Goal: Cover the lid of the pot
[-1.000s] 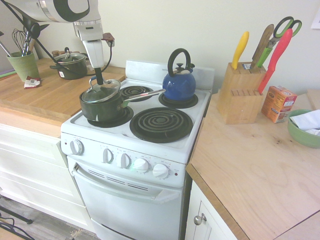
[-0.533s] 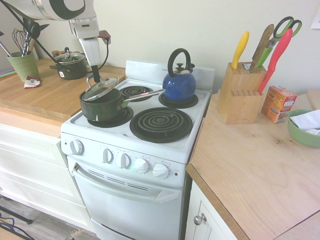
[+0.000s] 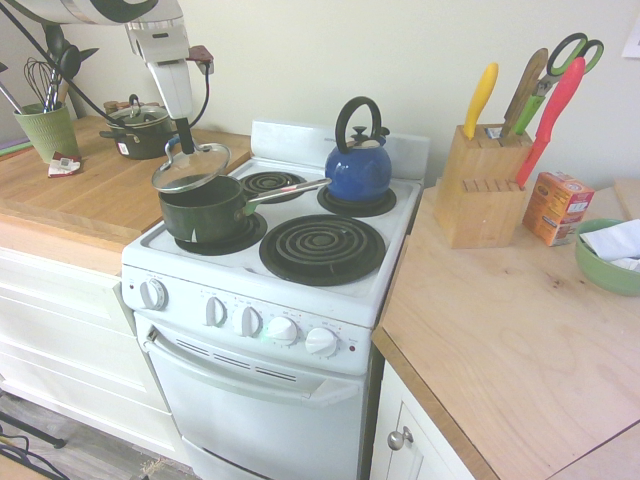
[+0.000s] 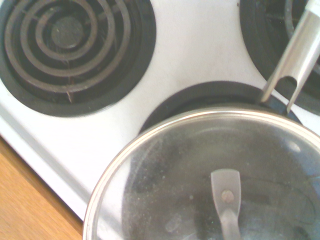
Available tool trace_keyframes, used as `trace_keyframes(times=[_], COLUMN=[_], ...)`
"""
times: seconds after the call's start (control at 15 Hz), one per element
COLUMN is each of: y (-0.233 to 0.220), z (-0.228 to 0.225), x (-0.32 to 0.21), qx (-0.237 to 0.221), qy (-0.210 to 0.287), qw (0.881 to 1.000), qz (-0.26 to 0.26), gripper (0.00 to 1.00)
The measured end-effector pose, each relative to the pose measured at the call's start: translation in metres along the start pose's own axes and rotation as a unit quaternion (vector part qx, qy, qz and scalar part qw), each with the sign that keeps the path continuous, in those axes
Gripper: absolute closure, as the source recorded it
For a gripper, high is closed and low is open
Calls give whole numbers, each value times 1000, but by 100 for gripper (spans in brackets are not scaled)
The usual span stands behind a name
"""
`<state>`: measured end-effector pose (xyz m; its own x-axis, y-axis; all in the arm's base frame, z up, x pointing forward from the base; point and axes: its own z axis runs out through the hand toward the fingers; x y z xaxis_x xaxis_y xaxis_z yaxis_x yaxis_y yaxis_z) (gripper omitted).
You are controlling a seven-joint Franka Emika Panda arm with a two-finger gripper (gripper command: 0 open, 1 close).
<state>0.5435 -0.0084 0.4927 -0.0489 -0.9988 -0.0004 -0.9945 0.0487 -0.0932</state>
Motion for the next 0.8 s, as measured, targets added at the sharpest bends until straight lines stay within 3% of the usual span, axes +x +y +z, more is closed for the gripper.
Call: trace_keyframes(times=[0.8], y=[2], z=[8], x=[13], qx=[-7], qy=[4], qw=[1000], qz=[12], gripper=[100])
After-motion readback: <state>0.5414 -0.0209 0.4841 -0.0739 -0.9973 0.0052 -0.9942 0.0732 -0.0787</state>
